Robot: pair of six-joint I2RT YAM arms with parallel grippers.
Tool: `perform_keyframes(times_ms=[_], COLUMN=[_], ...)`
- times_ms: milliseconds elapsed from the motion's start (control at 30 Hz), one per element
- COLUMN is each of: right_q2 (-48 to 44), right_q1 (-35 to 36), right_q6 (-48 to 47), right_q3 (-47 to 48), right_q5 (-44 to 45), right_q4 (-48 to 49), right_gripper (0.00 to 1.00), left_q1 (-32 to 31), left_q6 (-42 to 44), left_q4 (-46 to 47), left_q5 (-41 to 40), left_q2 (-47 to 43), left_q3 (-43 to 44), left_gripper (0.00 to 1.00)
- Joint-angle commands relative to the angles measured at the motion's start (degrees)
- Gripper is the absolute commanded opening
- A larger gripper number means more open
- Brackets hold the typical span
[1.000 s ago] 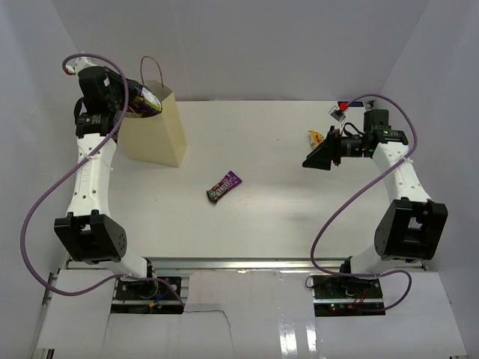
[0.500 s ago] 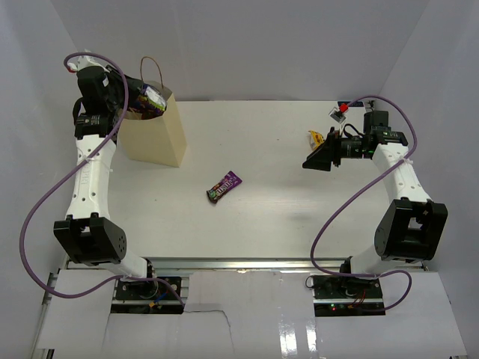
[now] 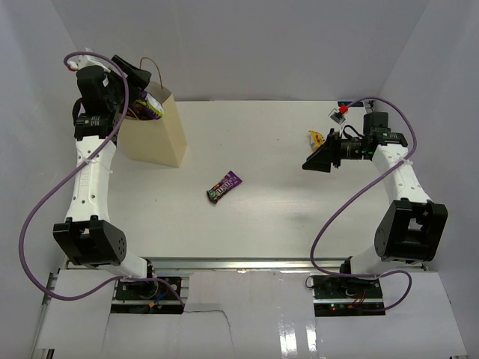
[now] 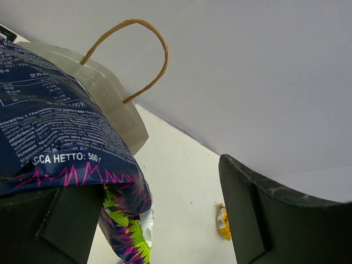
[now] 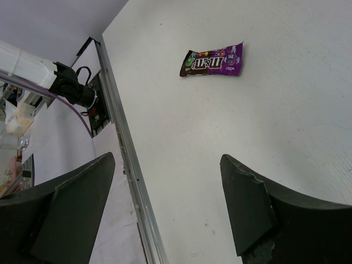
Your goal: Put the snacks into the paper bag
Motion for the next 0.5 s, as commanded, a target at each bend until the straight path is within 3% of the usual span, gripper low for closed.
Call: perform_keyframes(times_ms=[0,100,267,333,467], right_q2=[-1.86,-1.86,-1.77,-1.68,-1.68], right_q1=[-0.21,-0.21,-0.21,-0.21,-0.21], right_q6=[-0.6,-0.6,-0.6,-0.52,-0.43], right_q3=[-0.72,-0.89,-1.24,-1.42,-1.6], right_q5=[-1.28,-1.28,-1.19,-1.19,-1.11], right_q4=[1.37,1.46,1.55,1.64,1.81], right_gripper=[0.83,0.83,0.83,0.83,0.83], left_q1=[-0.05,-0.05,-0.05,-0.05,-0.14], left_q6=[0.71,2.38,3.7,2.3,-1.04], left_q4=[4.71,4.53,2.78,0.16,-2.59], left_q5=[0.48,0.4,-3.02,-8.53,-10.68], left_q2=[-4.54,-4.54,-4.46,-4.19,-2.96], left_q3=[2.74,3.0,5.1,5.9,7.31], left_gripper=[0.9,0.98,0.98,0.98,0.98])
